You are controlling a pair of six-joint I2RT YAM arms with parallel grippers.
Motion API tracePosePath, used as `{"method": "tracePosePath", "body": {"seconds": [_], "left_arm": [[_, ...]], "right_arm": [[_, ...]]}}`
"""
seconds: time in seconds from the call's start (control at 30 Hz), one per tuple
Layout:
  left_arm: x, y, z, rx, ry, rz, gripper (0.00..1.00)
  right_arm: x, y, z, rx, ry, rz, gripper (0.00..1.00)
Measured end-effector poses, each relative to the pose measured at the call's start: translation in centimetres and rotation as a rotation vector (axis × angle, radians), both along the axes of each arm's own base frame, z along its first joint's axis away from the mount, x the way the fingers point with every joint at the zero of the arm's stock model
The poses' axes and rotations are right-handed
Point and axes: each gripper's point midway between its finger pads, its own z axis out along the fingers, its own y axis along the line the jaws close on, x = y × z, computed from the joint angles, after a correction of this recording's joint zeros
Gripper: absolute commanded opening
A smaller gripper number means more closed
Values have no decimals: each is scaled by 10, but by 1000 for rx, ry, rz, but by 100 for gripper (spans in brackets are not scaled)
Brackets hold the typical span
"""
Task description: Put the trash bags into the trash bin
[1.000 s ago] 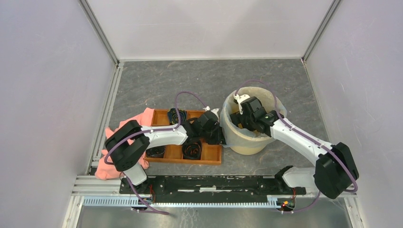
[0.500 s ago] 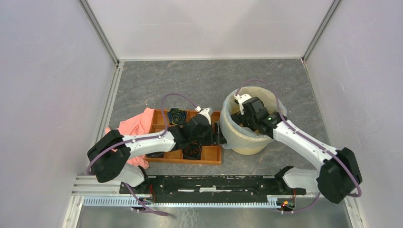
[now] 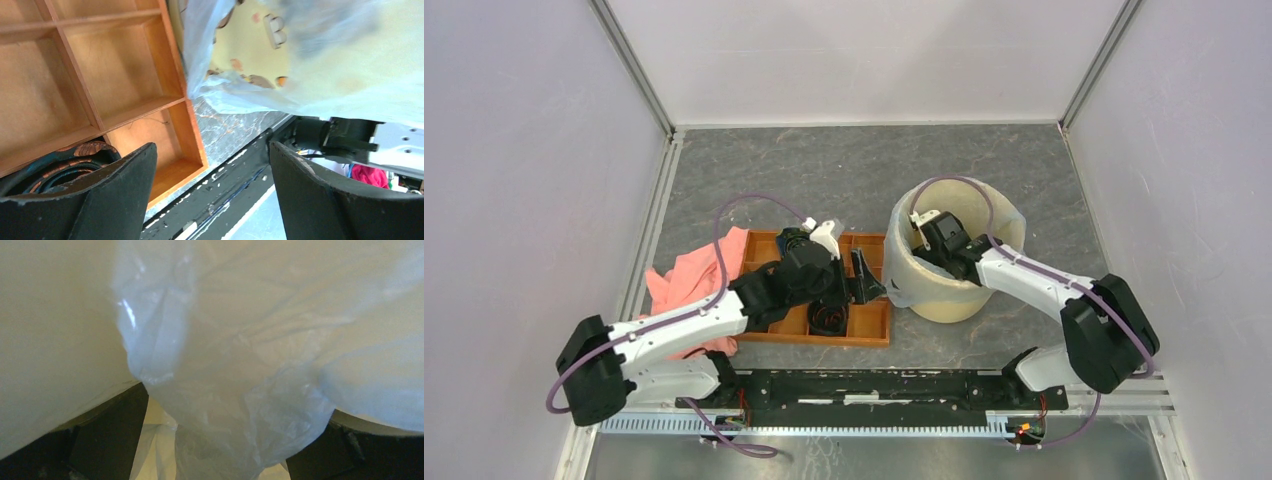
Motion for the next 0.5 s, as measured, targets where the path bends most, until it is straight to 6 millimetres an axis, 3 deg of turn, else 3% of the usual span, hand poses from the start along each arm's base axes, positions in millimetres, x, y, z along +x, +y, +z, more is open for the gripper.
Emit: {"method": "tracePosePath", "body": {"seconds": [0.13,0.27,0.5], "left_arm": [[11,4,40,-23,-79,34,93],[19,14,68,-44,-135,69,95],[41,40,70,-17,-151,160,97]], "right_arm": [[-1,-1,0,-12,18,-4,98],[-4,1,11,-3,22,-6,98],[-8,10,67,119,-75,3,98]]}}
